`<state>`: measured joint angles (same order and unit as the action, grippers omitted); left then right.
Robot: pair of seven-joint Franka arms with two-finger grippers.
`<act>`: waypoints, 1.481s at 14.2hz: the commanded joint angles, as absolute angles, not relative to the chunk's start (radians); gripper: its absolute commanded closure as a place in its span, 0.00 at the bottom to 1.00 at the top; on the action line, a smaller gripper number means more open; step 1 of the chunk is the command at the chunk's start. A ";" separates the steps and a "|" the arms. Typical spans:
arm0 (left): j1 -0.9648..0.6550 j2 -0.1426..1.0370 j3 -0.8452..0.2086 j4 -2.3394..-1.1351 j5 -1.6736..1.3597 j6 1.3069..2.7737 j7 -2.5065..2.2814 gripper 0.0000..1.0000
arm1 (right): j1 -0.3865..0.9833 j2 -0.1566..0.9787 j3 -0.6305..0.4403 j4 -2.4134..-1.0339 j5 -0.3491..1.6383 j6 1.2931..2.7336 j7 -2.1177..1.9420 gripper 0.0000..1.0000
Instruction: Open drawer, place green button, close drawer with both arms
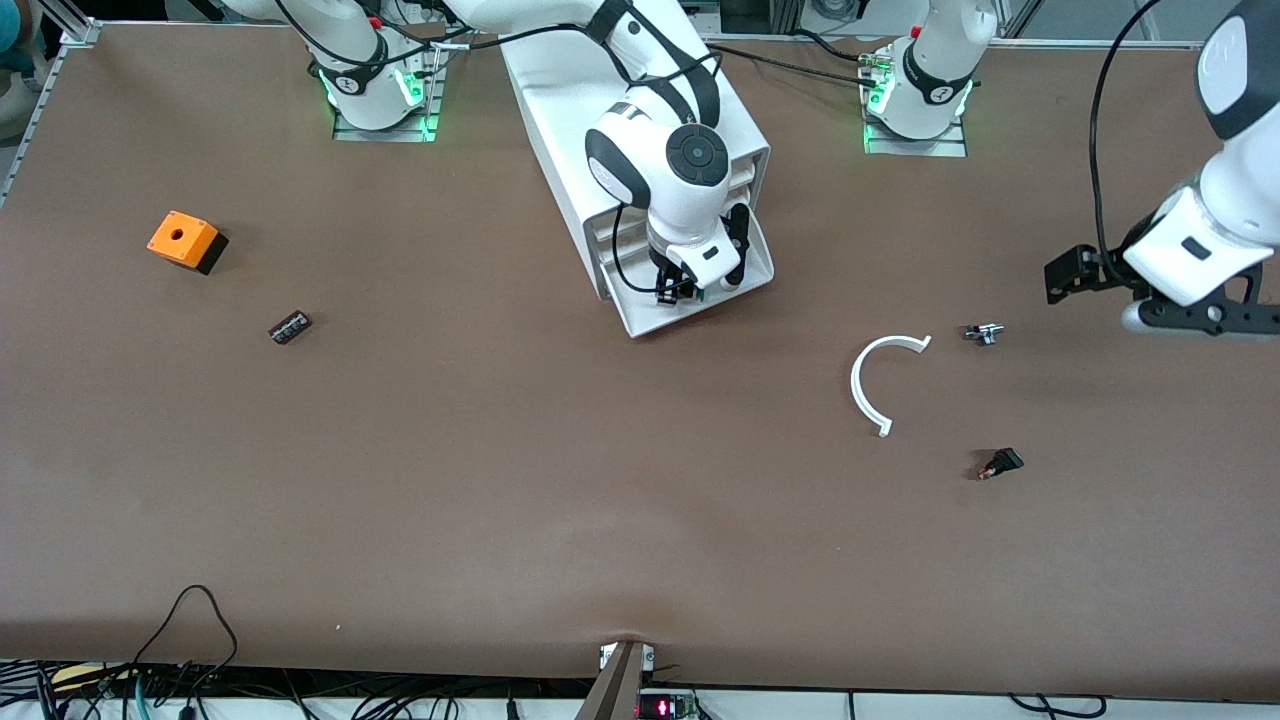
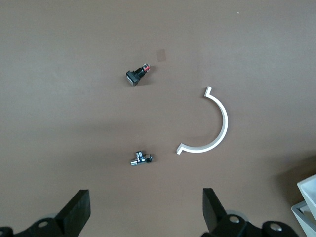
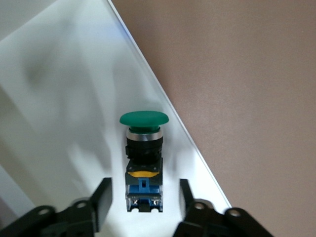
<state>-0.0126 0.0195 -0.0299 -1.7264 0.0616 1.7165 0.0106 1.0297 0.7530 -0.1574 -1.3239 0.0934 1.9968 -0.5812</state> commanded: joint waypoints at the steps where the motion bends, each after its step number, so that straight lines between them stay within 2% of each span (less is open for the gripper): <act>1: -0.017 -0.049 -0.040 -1.769 0.052 1.701 -0.002 0.00 | 1.043 0.746 -0.181 -1.321 0.104 1.996 -0.581 0.00; 8: -0.018 -0.041 -0.040 -1.753 0.021 1.657 -0.008 0.00 | 1.037 0.697 -0.276 -1.259 0.218 1.980 -0.583 0.00; 12: -0.015 -0.035 -0.038 -1.753 0.021 1.655 -0.015 0.00 | 1.035 0.623 -0.360 -1.259 0.314 1.979 -0.578 0.00; 15: -0.012 -0.012 -0.038 -1.752 0.021 1.649 -0.017 0.00 | 1.032 0.580 -0.431 -1.249 0.359 1.912 -0.578 0.00; 18: -0.011 -0.006 -0.040 -1.752 0.020 1.624 -0.053 0.00 | 1.014 0.493 -0.454 -1.244 0.351 1.840 -0.502 0.00; 21: -0.014 0.001 -0.040 -1.752 -0.024 1.621 -0.161 0.00 | 0.921 0.445 -0.460 -1.244 0.354 1.799 -0.440 0.00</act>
<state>-0.0135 -0.0011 -0.0399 -1.7564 0.0164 1.6358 -0.1025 0.9880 0.4763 -0.4699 -1.2408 0.3383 1.8292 -0.4710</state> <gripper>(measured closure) 0.000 0.000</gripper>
